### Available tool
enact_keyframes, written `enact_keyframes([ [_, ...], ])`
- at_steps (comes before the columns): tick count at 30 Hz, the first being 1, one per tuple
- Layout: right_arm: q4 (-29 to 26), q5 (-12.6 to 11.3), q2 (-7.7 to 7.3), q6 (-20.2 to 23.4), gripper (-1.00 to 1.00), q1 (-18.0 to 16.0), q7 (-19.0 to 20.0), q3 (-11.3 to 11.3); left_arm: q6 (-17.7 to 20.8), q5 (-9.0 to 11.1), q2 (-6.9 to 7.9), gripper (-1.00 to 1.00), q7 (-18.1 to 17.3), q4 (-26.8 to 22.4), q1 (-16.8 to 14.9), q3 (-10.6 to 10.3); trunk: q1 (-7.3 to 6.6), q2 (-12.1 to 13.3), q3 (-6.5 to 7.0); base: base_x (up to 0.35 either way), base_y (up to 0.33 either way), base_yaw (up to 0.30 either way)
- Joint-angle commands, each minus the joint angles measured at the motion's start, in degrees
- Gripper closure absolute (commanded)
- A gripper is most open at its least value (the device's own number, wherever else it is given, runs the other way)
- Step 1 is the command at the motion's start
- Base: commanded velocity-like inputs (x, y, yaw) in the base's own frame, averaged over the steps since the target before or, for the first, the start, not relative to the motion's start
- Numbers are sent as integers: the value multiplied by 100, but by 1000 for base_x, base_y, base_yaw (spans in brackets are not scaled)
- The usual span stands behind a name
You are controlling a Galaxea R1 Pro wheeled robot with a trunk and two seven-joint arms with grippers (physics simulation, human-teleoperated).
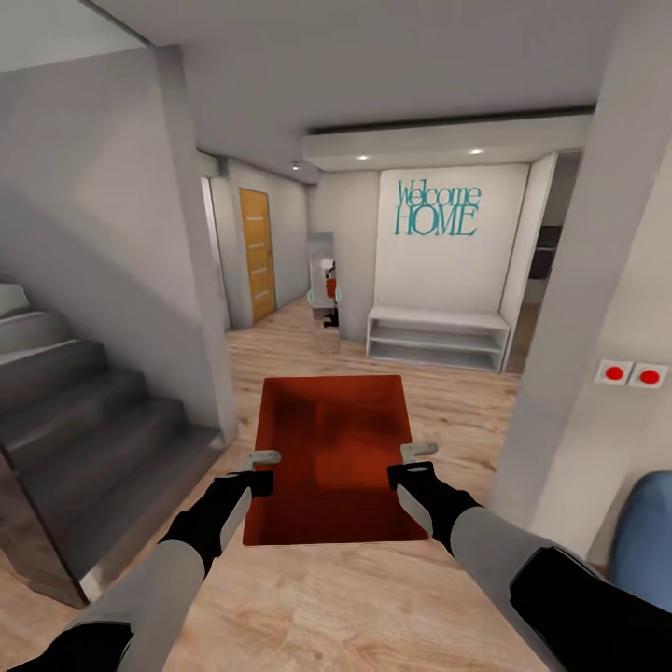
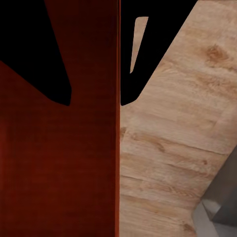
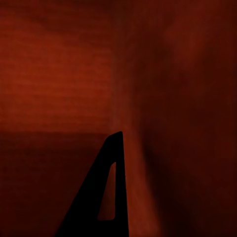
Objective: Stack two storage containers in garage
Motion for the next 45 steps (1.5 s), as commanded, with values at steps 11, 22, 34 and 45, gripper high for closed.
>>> enact_keyframes([
  [11,-29,80,-125,-180,100,-4,-31,-67,31,27,8,100,48,2,3,18,5,-4,-2,320,73,0],
  [22,-29,80,-125,-185,100,-6,-35,-67,31,31,8,100,44,2,3,18,5,-4,-2,320,72,0],
  [34,-4,89,-100,-191,100,-9,-35,-62,31,31,8,100,47,2,3,18,5,-4,-2,320,73,0],
  [45,6,89,-90,-194,100,-10,-36,-60,31,31,10,100,41,2,3,18,5,-4,-2,321,73,0],
])
